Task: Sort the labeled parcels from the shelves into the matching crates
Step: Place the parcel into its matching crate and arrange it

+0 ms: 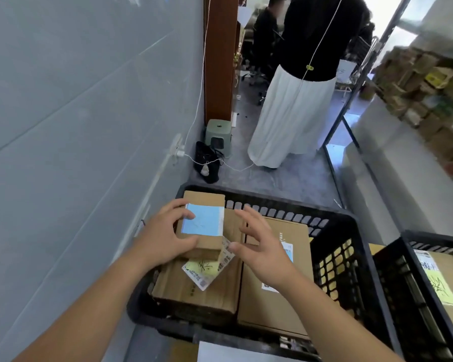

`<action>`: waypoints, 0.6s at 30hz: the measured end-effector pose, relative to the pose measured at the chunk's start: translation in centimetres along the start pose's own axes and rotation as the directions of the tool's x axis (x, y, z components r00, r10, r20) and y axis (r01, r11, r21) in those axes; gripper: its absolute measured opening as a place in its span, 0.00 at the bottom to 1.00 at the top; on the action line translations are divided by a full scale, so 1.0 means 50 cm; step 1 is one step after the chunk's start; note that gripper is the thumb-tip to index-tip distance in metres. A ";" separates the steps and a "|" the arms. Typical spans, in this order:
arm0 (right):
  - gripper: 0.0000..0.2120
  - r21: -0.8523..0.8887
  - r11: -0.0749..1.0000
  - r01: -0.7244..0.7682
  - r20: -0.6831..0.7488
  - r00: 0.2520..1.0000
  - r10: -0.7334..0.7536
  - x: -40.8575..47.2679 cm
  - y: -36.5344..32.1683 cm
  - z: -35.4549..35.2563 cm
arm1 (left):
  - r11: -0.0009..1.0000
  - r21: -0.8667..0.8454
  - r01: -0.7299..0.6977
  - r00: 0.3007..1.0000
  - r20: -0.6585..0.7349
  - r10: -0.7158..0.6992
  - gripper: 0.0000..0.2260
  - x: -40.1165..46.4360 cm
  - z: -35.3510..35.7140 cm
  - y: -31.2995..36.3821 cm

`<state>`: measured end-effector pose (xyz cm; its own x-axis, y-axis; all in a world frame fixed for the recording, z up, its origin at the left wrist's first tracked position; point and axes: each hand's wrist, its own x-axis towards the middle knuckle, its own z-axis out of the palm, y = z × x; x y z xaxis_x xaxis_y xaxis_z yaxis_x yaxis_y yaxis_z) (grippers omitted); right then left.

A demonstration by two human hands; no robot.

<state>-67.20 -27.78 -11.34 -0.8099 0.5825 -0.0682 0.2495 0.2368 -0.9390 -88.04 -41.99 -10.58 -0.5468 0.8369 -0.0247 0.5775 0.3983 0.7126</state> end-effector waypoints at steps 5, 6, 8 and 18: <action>0.26 -0.106 0.992 -0.063 -0.065 0.996 0.057 -0.026 0.074 -0.027 | 0.999 0.053 -0.001 1.000 0.018 0.000 0.22 0.046 0.011 -0.004; 0.26 -0.143 0.987 -0.075 -0.068 0.996 0.066 -0.034 0.087 -0.031 | 0.996 0.085 0.008 1.000 0.018 -0.010 0.23 0.050 0.014 -0.003; 0.24 -0.233 0.967 -0.099 -0.067 0.994 0.086 -0.052 0.107 -0.042 | 0.990 0.134 0.043 0.999 0.009 -0.044 0.25 0.051 0.020 0.000; 0.31 -0.814 0.555 -0.174 0.023 0.944 0.330 -0.113 0.113 -0.054 | 0.757 0.650 0.067 0.997 -0.071 -0.027 0.22 0.024 0.036 0.044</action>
<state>-59.79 -27.62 -15.34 -0.6945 0.6100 -0.3816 0.7111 0.6628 -0.2347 -86.31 -39.45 -10.29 -0.6041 0.7969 0.0058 0.7945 0.6018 0.0816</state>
